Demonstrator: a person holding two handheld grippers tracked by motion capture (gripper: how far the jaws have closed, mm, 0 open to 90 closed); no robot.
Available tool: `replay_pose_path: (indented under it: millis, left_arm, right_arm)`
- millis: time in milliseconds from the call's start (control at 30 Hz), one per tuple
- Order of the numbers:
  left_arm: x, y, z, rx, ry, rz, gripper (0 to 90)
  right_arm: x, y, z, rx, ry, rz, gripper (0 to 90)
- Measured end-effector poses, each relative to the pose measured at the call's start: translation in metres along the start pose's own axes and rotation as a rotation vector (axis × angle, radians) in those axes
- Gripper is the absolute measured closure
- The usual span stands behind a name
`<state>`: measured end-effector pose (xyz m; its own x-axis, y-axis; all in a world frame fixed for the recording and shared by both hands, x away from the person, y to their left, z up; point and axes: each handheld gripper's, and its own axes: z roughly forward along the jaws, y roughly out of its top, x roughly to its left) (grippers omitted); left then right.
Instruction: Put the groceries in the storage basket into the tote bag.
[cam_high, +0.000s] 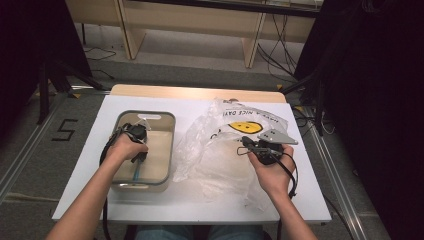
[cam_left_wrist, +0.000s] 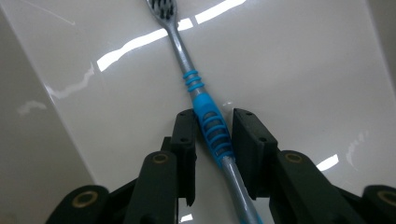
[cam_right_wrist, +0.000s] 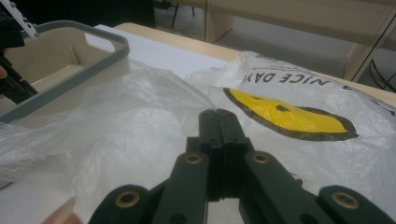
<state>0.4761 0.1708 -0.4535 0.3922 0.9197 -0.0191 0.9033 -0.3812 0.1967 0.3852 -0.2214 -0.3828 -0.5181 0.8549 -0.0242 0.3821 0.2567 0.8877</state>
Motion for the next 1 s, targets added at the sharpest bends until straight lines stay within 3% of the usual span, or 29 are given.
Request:
replay_pose_path:
  millis: [567,767,1000]
  left_arm:
    - [-0.0022,0.0015,-0.0003,0.002,0.0,0.121,78.2]
    - [-0.0034,0.0006,-0.0012,-0.005,0.006,0.134,78.4]
    - [-0.0017,-0.001,-0.0018,-0.011,-0.016,0.132,78.4]
  right_arm:
    - [0.0001,-0.0008,0.0007,0.006,0.001,0.001,90.0]
    - [0.0002,-0.0011,0.0011,0.005,0.002,0.001,90.0]
    - [-0.0002,-0.0013,0.0015,0.007,0.002,0.002,90.0]
